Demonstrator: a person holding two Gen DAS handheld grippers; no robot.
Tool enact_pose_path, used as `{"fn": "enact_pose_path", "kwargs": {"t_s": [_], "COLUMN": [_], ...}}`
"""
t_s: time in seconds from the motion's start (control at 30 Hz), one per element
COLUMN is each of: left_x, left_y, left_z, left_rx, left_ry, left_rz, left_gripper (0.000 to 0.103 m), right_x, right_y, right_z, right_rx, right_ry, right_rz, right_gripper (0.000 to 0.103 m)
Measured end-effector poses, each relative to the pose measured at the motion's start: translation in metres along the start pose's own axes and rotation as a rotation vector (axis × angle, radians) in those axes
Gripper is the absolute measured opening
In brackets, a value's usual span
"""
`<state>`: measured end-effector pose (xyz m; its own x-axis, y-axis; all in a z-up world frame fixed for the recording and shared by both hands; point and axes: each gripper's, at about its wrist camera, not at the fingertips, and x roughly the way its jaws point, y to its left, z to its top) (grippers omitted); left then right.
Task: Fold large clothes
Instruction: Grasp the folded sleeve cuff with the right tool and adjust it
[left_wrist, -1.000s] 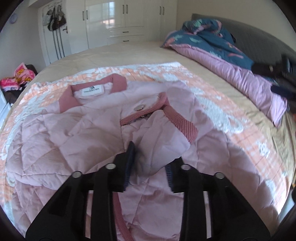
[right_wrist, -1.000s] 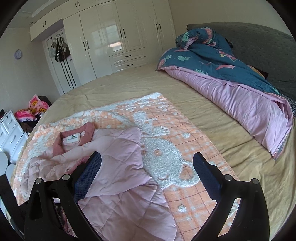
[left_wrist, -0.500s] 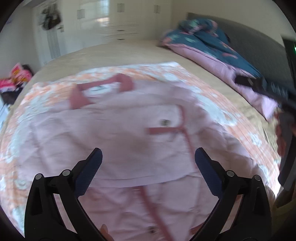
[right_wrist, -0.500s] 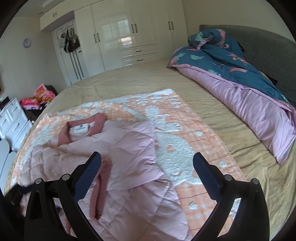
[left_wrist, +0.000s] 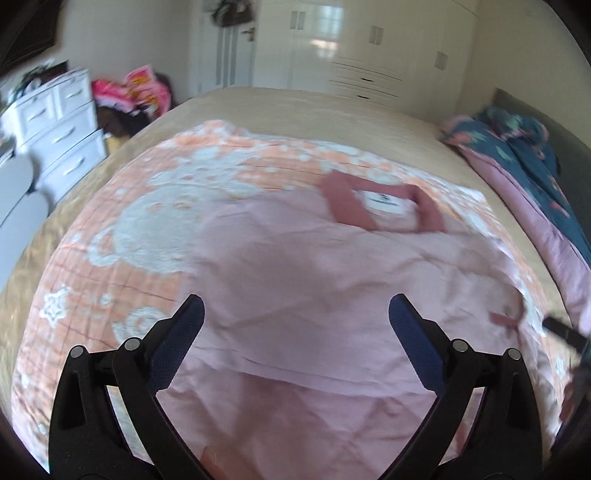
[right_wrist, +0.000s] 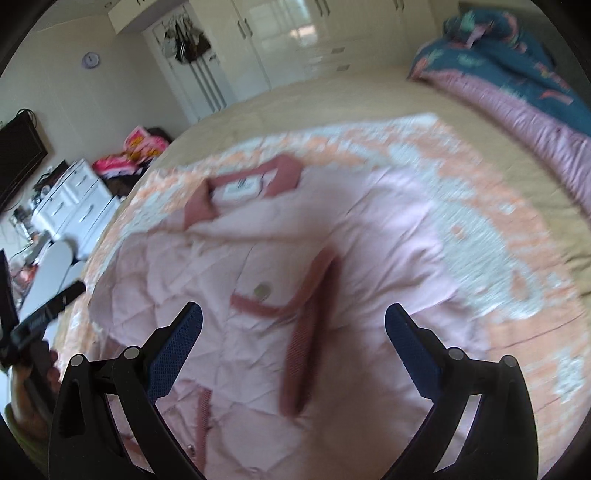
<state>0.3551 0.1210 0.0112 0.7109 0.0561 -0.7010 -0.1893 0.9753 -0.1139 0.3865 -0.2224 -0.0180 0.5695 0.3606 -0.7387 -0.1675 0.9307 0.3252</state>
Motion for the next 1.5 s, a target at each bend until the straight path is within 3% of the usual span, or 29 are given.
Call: {"fn": "enact_pose_path", "kwargs": {"t_s": [0.17,0.2,0.3,0.33,0.4,0.5,0.67,0.93,1.27,1.4,1.47,1.5], "left_x": [0.011,0.014,0.019,0.020,0.020,0.020,0.023,0.038,0.053,0.065,0.071,0.072], "left_y": [0.031,0.036,0.047,0.050,0.055,0.061,0.058,0.028,-0.016,-0.026,-0.028,-0.028], "left_z": [0.007,0.009,0.012,0.014,0.017,0.022,0.027,0.022,0.002,-0.008,-0.013,-0.014], "left_rx": [-0.083,-0.096,-0.126,-0.134,-0.144,-0.162,-0.158,-0.066,0.034,0.064,0.080,0.083], "left_ry": [0.005,0.006,0.007,0.005,-0.003,-0.014,-0.023,0.007,0.054,0.093,0.103,0.105], "left_rz": [0.021,0.025,0.031,0.028,0.025,0.015,-0.023,-0.065,-0.105,-0.077,-0.062,-0.059], "left_gripper": [0.094,0.094,0.094,0.094,0.094,0.094,0.094,0.094,0.094,0.094,0.094,0.094], "right_x": [0.034,0.038,0.041,0.038,0.016,-0.025,-0.046,-0.004,0.026,0.029,0.025,0.022], "right_y": [0.000,-0.001,-0.001,0.001,0.007,0.024,0.030,-0.001,-0.002,-0.009,-0.010,-0.009], "right_z": [-0.017,-0.020,-0.024,-0.023,-0.015,0.005,0.029,0.031,0.021,0.021,0.022,0.022], "right_rx": [0.081,0.111,0.122,0.101,0.068,-0.073,-0.207,-0.164,-0.158,-0.120,-0.108,-0.108], "right_ry": [0.082,0.087,0.066,0.037,-0.068,-0.248,-0.355,-0.273,-0.180,-0.157,-0.170,-0.182], "right_rz": [0.061,0.087,0.082,0.101,0.114,0.066,-0.006,-0.073,-0.089,-0.082,-0.100,-0.108], "right_gripper": [0.098,0.093,0.045,0.021,0.010,0.008,0.008,0.008,0.010,0.023,0.049,0.053]}}
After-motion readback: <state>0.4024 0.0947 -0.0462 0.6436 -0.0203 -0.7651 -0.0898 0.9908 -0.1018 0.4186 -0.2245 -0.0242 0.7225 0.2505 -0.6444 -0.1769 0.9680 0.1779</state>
